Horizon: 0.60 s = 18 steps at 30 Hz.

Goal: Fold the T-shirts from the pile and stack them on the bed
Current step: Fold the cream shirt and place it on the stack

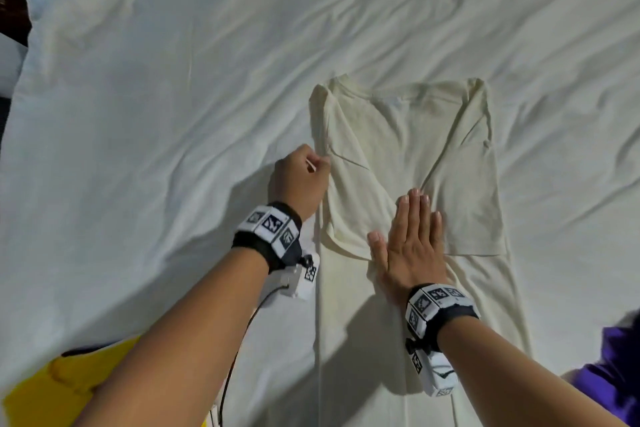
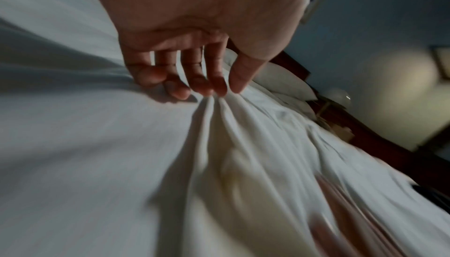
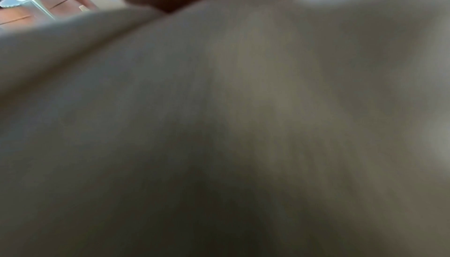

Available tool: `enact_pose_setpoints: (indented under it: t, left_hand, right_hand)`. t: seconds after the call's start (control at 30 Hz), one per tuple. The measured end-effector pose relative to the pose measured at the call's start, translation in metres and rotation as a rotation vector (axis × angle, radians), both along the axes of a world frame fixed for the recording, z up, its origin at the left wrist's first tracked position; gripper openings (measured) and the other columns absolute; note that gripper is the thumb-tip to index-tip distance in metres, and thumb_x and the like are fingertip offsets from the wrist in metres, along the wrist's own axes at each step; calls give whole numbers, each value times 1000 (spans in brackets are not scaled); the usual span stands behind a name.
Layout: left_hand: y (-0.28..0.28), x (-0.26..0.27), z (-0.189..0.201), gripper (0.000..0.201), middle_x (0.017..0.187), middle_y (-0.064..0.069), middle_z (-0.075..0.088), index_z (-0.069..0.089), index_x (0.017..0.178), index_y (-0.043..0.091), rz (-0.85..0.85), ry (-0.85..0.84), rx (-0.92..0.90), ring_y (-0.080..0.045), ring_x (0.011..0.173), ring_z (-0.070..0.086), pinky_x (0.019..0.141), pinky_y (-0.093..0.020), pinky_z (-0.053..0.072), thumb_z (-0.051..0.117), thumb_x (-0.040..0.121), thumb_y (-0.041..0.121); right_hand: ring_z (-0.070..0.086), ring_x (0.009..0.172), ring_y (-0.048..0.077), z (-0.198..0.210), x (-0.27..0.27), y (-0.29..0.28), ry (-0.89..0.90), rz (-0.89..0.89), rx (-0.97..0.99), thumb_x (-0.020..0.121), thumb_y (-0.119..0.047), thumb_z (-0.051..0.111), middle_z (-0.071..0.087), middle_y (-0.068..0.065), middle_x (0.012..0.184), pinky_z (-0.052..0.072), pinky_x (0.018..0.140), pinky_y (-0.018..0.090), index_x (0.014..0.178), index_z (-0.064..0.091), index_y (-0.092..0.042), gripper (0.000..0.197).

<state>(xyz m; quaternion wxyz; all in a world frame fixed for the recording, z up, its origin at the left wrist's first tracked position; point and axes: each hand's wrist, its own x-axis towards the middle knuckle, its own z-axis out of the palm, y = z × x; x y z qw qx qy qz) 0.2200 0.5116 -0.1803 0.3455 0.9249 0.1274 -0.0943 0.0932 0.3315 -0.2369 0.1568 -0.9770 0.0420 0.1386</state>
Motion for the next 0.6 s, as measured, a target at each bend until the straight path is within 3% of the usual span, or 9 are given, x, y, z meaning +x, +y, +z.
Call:
enact_pose_setpoints:
  t: [0.1, 0.2, 0.27, 0.33, 0.4, 0.43, 0.5, 0.53, 0.6]
  left_hand:
    - [-2, -75, -11, 31, 76, 8, 62, 54, 78, 24, -117, 69, 73, -22, 78, 61, 71, -37, 50, 63, 90, 52]
    - [-5, -112, -31, 33, 77, -2, 58, 43, 76, 23, -164, -26, 204, -31, 84, 56, 73, -41, 46, 64, 93, 42]
    - [-4, -117, -35, 26, 83, -8, 62, 46, 79, 23, -125, -35, 249, -36, 90, 58, 77, -44, 47, 63, 93, 37]
    - [-9, -117, -31, 15, 104, -12, 62, 51, 95, 20, 5, 61, 275, -37, 103, 55, 84, -46, 44, 58, 93, 32]
    - [-19, -116, -23, 38, 132, -20, 50, 48, 127, 13, 35, 32, 370, -41, 119, 48, 91, -51, 41, 53, 92, 27]
    - [-24, -117, -21, 54, 147, -25, 38, 39, 143, 10, -81, -25, 440, -43, 132, 40, 101, -56, 38, 48, 93, 29]
    - [-28, -124, -32, 72, 168, -22, -1, 8, 162, 11, -468, -81, 569, -38, 155, 5, 120, -62, 16, 32, 100, 38]
    - [-25, -126, -40, 73, 169, -16, -14, -4, 163, 12, -602, -73, 595, -33, 157, -9, 122, -63, 9, 25, 103, 41]
    - [-16, -128, -50, 74, 168, -10, -20, -11, 162, 13, -667, -19, 620, -28, 156, -16, 122, -63, 5, 22, 105, 47]
  right_hand:
    - [-23, 153, 24, 0, 1, 0, 16, 9, -26, 104, -51, 16, -17, 14, 167, -6, 125, 49, 160, -5, -2, 77]
    - [-24, 153, 23, 1, 0, 1, 9, 8, -23, 105, -51, 17, -17, 14, 167, -9, 125, 48, 160, -6, -2, 77]
    - [-25, 153, 22, 2, 0, 1, 15, 3, -7, 105, -52, 17, -17, 13, 167, -11, 125, 47, 160, -7, -3, 77]
    - [-25, 152, 22, 1, 0, 1, 17, 10, -15, 105, -53, 16, -18, 13, 167, -11, 125, 47, 159, -8, -3, 78]
    - [-26, 152, 22, 0, 1, 0, 29, 19, -23, 105, -54, 16, -21, 12, 167, -12, 124, 47, 159, -10, -4, 78]
    - [-27, 152, 22, 0, 1, -1, 32, 25, -23, 105, -54, 15, -22, 12, 166, -12, 124, 47, 159, -11, -4, 78]
    - [-27, 152, 23, -1, 0, -1, 31, 38, -29, 105, -54, 15, -22, 13, 166, -13, 124, 46, 159, -12, -4, 78]
    - [-25, 152, 24, -1, 0, -2, 32, 44, -34, 105, -54, 14, -20, 13, 167, -14, 124, 46, 159, -11, -3, 79]
    - [-23, 153, 25, -1, -1, -4, 43, 60, -39, 104, -58, 11, -18, 14, 167, -15, 124, 45, 159, -11, -3, 81]
